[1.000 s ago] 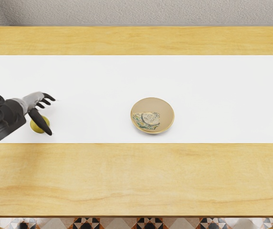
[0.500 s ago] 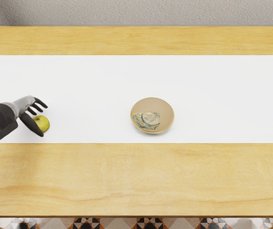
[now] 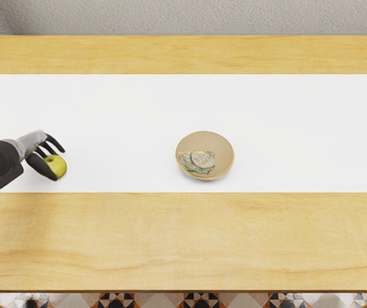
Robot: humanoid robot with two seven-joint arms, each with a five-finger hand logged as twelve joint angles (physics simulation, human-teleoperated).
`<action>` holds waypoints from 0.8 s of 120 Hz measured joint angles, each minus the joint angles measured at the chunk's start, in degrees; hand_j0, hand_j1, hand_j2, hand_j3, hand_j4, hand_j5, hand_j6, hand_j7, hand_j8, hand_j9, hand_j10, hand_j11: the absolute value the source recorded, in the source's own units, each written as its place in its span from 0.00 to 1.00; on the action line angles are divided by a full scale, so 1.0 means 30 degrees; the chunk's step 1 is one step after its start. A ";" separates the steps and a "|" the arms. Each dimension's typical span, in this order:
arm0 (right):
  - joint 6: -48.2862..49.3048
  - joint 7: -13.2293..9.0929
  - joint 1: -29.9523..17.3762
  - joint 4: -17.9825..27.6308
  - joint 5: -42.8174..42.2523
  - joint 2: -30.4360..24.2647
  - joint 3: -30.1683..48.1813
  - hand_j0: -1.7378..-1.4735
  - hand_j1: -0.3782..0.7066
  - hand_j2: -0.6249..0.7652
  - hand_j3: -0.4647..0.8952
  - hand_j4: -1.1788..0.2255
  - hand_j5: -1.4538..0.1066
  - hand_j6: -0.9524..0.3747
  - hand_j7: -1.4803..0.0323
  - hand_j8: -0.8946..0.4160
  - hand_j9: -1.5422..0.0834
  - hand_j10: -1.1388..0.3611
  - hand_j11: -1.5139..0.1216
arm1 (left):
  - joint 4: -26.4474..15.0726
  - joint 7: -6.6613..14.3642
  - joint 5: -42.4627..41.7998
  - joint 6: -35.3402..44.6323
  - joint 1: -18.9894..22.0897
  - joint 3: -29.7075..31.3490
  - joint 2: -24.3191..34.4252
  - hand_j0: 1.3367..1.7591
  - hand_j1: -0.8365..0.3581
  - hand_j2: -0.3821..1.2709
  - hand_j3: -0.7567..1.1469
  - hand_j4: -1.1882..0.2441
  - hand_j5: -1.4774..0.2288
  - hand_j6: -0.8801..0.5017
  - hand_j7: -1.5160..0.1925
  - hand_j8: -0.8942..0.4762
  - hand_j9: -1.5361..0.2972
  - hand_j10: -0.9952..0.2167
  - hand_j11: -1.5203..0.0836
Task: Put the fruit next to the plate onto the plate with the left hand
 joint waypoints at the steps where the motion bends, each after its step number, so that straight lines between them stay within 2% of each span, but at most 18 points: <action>1: 0.0002 0.0000 -0.0002 0.0000 0.0000 0.0000 0.0000 0.30 0.03 0.45 0.34 0.84 0.93 0.72 0.98 0.68 0.95 0.76 0.93 | -0.0001 -0.0001 0.0000 -0.0001 -0.0002 0.0005 -0.0001 0.76 0.50 0.31 0.40 0.48 0.49 0.28 0.51 0.29 0.49 0.41 0.54; 28: 0.0003 0.0000 0.0000 -0.0001 0.0000 0.0000 -0.0001 0.30 0.03 0.45 0.34 0.84 0.93 0.72 0.98 0.68 0.95 0.76 0.93 | -0.0007 -0.0003 0.0113 0.0003 0.0023 0.0087 -0.0089 0.75 0.49 0.32 0.40 0.45 0.47 0.27 0.47 0.29 0.45 0.38 0.50; 36: 0.0002 0.0000 0.0000 -0.0001 0.0000 0.0000 -0.0001 0.30 0.03 0.45 0.34 0.84 0.93 0.72 0.98 0.68 0.95 0.76 0.93 | -0.0010 -0.0021 0.0137 -0.0024 0.0010 0.0137 -0.0089 0.75 0.49 0.29 0.40 0.44 0.45 0.28 0.46 0.29 0.44 0.38 0.49; 63: 0.0002 0.0000 0.0000 -0.0003 0.0000 0.0000 -0.0001 0.30 0.03 0.45 0.34 0.84 0.93 0.72 0.98 0.68 0.95 0.76 0.93 | -0.0013 -0.0022 0.0165 -0.0078 -0.0014 0.0207 -0.0089 0.74 0.48 0.32 0.40 0.41 0.40 0.32 0.41 0.33 0.38 0.34 0.43; 79: -0.0001 0.0000 0.0000 -0.0004 0.0000 0.0000 0.0000 0.30 0.03 0.45 0.34 0.84 0.93 0.72 0.98 0.68 0.95 0.76 0.93 | -0.0002 -0.0007 0.0040 -0.0059 -0.0197 0.0235 -0.0086 0.75 0.47 0.38 0.40 0.40 0.39 0.31 0.41 0.30 0.39 0.32 0.43; 96: -0.0006 0.0000 -0.0002 -0.0005 0.0000 0.0000 0.0000 0.30 0.03 0.45 0.34 0.84 0.93 0.72 0.98 0.68 0.95 0.76 0.93 | 0.0006 -0.0007 0.0011 -0.0084 -0.0434 0.0242 -0.0065 0.75 0.47 0.38 0.40 0.41 0.40 0.30 0.42 0.29 0.40 0.33 0.44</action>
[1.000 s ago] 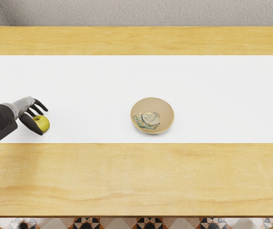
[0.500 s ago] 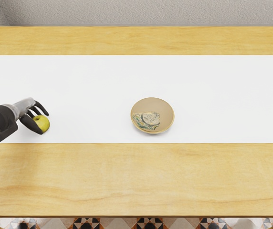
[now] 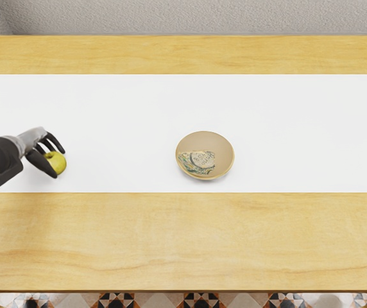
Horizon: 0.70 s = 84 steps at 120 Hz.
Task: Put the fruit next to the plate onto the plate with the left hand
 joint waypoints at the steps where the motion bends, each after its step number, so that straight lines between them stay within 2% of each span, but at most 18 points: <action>1: 0.0002 0.0000 0.0000 0.0001 0.0000 0.0000 0.0000 0.30 0.03 0.45 0.34 0.84 0.93 0.72 0.98 0.68 0.95 0.76 0.93 | 0.0000 0.0003 -0.0009 0.0000 -0.0031 0.0002 -0.0011 0.75 0.47 0.38 0.40 0.41 0.40 0.30 0.42 0.29 0.40 0.33 0.44; 19: 0.0005 0.0000 0.0002 0.0000 0.0000 0.0000 0.0000 0.30 0.03 0.45 0.34 0.84 0.93 0.72 0.98 0.68 0.95 0.76 0.93 | 0.0003 0.0005 -0.0018 -0.0037 -0.0472 0.0005 -0.0108 0.76 0.47 0.38 0.40 0.41 0.40 0.30 0.42 0.29 0.40 0.33 0.45; 45: 0.0005 0.0000 0.0000 0.0001 0.0000 0.0000 0.0000 0.30 0.03 0.45 0.34 0.84 0.93 0.72 0.98 0.68 0.95 0.76 0.93 | 0.0002 0.0003 -0.0081 -0.0099 -0.1394 0.0008 -0.0967 0.76 0.46 0.41 0.40 0.41 0.40 0.29 0.43 0.28 0.41 0.33 0.46; 84: 0.0004 0.0000 0.0002 -0.0001 0.0000 0.0000 0.0000 0.30 0.03 0.45 0.34 0.84 0.93 0.72 0.98 0.68 0.95 0.76 0.93 | -0.0010 0.0032 -0.0566 -0.0129 -0.2524 0.0114 -0.2361 0.76 0.47 0.40 0.40 0.42 0.41 0.28 0.43 0.28 0.41 0.33 0.46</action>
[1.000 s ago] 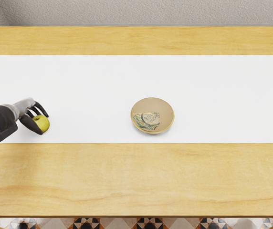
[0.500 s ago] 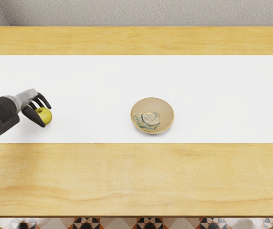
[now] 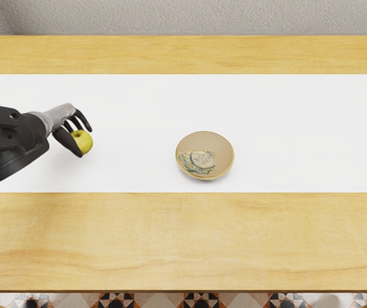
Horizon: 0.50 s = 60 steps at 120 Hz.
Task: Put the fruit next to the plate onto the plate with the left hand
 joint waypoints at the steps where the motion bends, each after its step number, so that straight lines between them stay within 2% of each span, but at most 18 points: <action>1: 0.0000 0.0000 0.0000 0.0001 0.0000 0.0000 0.0000 0.30 0.03 0.45 0.34 0.84 0.93 0.72 0.98 0.68 0.95 0.76 0.93 | -0.0001 -0.0005 -0.0013 -0.0002 -0.0016 -0.0002 -0.0043 0.76 0.47 0.39 0.40 0.42 0.41 0.28 0.43 0.28 0.41 0.33 0.46; 60: 0.0000 0.0000 -0.0004 0.0002 0.0000 0.0000 0.0000 0.30 0.03 0.45 0.34 0.84 0.93 0.72 0.98 0.68 0.95 0.76 0.93 | -0.0017 -0.0038 -0.0901 0.0014 -0.0972 -0.0212 -0.1918 0.76 0.46 0.41 0.40 0.42 0.41 0.28 0.44 0.28 0.42 0.34 0.47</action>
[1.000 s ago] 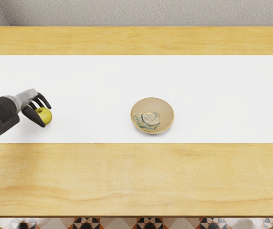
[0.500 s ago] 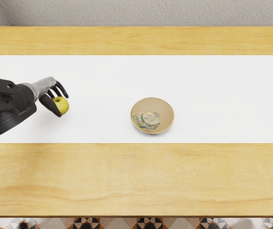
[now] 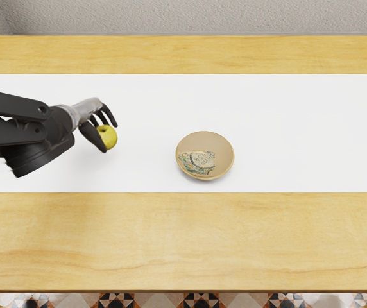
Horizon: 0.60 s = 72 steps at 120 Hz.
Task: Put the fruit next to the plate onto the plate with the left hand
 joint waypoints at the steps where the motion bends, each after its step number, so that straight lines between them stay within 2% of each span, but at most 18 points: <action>1: 0.0000 0.0000 -0.0002 0.0001 0.0000 0.0000 0.0000 0.30 0.03 0.45 0.34 0.84 0.93 0.72 0.98 0.68 0.95 0.76 0.93 | 0.0000 0.0000 -0.0014 0.0000 0.0000 -0.0004 -0.0011 0.76 0.46 0.41 0.40 0.42 0.41 0.28 0.44 0.28 0.42 0.34 0.47; 72: -0.0003 0.0000 0.0003 0.0003 0.0000 0.0000 0.0000 0.30 0.03 0.45 0.34 0.84 0.93 0.72 0.98 0.68 0.95 0.76 0.93 | 0.0044 -0.0025 -0.0453 0.0132 -0.0176 -0.0625 -0.1412 0.76 0.46 0.41 0.40 0.42 0.41 0.28 0.44 0.28 0.42 0.34 0.47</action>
